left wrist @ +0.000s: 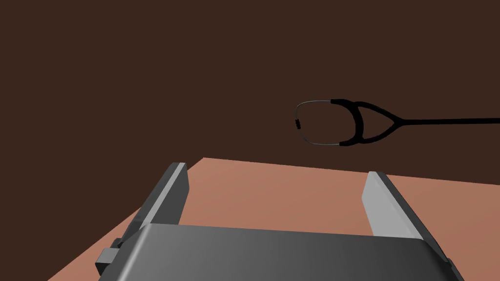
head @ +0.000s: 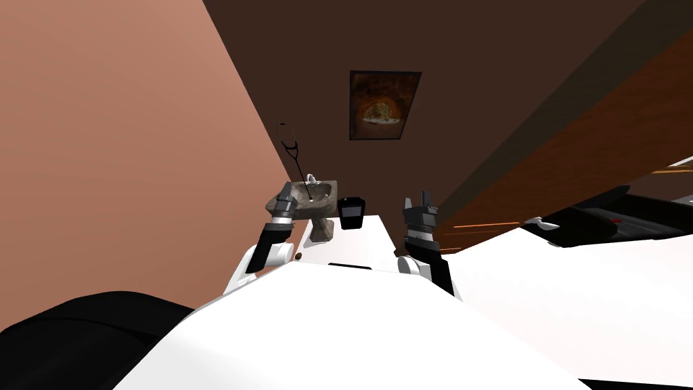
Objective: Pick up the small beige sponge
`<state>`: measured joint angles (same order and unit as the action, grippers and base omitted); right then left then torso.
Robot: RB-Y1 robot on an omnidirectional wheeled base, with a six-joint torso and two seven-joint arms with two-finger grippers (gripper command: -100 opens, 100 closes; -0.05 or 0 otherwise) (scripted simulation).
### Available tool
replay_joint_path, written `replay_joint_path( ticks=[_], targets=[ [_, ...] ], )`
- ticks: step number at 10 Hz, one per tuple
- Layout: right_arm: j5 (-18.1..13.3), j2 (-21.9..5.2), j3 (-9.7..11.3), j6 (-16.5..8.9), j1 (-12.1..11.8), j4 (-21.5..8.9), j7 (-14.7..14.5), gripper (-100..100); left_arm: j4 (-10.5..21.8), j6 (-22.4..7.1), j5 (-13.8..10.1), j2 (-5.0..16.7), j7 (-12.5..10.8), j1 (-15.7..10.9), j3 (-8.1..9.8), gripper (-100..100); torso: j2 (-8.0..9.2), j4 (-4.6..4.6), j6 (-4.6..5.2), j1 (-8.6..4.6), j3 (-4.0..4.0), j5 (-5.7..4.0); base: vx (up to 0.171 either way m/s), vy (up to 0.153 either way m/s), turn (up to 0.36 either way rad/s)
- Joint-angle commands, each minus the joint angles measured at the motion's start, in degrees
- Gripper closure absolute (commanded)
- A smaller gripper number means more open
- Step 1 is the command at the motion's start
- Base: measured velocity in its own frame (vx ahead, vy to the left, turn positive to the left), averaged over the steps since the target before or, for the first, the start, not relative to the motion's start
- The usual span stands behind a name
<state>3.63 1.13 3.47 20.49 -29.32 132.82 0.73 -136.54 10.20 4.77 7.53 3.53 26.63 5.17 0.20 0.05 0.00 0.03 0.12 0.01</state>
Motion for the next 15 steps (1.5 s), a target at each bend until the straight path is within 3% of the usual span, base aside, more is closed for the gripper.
replay_joint_path(
  ticks=[1,5,15],
  targets=[
    [0.0,0.0,0.0,0.0,0.0,0.0,0.0,0,0.2,-2.9,0.3,0.6,0.7,-0.4,0.18,-100,0.0,0.0,0.0,0.0,0.0,0.0,-0.053,0.007,-0.056],
    [0.0,0.0,0.0,0.0,0.0,0.0,0.0,0,0.4,-7.1,0.5,1.3,1.2,-0.8,0.63,-100,-0.1,-0.02,0.0,0.0,-0.06,0.0,-0.026,0.003,-0.035],
    [0.0,0.0,0.0,0.0,0.0,0.0,0.0,0,2.1,-21.1,0.9,2.6,2.5,-2.1,1.7,-100,-0.27,-0.06,-0.01,-0.07,-0.16,-0.02,0.0,-0.01,-0.033]
  ],
)
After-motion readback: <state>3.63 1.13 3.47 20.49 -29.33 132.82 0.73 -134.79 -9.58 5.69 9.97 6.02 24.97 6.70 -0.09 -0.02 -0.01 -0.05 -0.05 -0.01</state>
